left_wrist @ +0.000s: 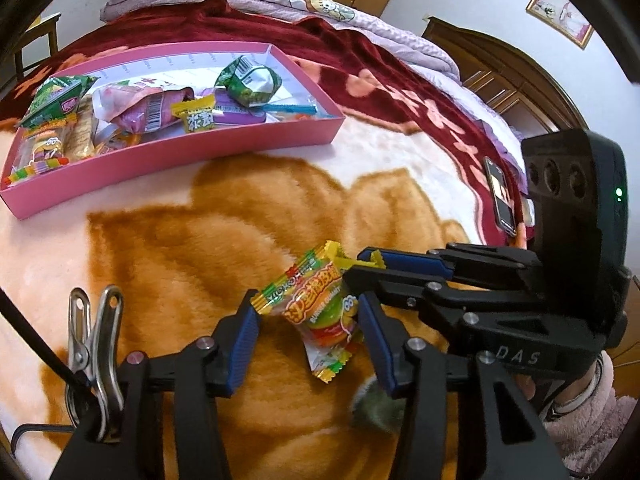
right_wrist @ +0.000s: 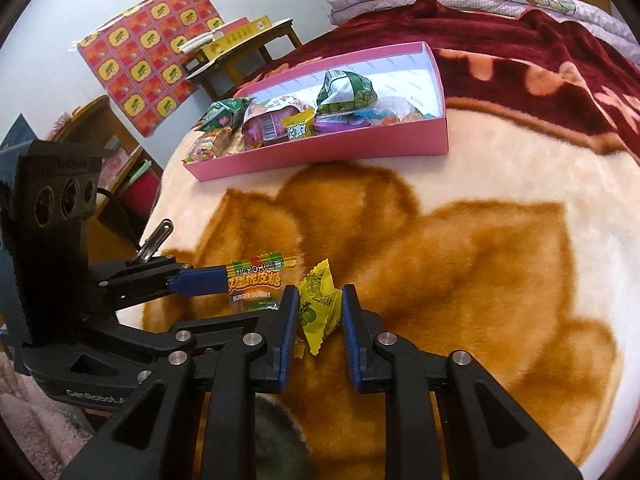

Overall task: Organize snacks
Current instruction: 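Grasp the yellow candy with right tool while left tool grasps rainbow gummy packet, then carry yellow candy and gummy packet into the tray and open both tools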

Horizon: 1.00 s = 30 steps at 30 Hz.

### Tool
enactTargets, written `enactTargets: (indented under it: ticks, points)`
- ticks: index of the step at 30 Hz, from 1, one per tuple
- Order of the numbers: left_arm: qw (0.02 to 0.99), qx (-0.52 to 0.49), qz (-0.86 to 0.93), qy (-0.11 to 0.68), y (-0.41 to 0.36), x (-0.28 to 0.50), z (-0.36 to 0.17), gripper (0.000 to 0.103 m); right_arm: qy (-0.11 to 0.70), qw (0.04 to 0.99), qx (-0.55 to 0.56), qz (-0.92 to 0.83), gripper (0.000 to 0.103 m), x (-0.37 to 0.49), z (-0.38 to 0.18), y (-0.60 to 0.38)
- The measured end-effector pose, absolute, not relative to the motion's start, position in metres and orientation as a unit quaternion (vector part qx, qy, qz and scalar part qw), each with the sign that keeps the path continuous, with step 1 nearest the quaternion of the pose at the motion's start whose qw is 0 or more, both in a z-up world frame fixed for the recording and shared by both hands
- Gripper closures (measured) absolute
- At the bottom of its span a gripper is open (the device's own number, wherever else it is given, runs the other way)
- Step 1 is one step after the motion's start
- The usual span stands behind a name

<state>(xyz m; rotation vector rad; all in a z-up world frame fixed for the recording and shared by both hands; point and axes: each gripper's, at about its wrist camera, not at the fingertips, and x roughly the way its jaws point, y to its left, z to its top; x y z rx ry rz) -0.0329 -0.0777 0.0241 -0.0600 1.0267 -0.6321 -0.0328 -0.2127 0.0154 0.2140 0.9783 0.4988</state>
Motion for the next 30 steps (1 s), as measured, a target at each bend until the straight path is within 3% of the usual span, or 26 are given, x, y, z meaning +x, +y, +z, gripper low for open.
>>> enactTargets:
  ticks: [15, 19, 30]
  points:
    - [0.828, -0.026, -0.310, 0.466, -0.081, -0.030, 0.022, 0.055, 0.461, 0.855, 0.094, 0.219, 0.080, -0.030, 0.016, -0.214]
    - [0.828, -0.034, -0.315, 0.464, -0.079, -0.030, 0.022, 0.068, 0.461, 0.854, 0.098, 0.219, 0.080, -0.030, 0.016, -0.215]
    - [0.865, -0.027, -0.279, 0.416, -0.061, -0.036, 0.046, 0.072, 0.444, 0.863, 0.104, 0.219, 0.080, -0.026, 0.027, -0.216]
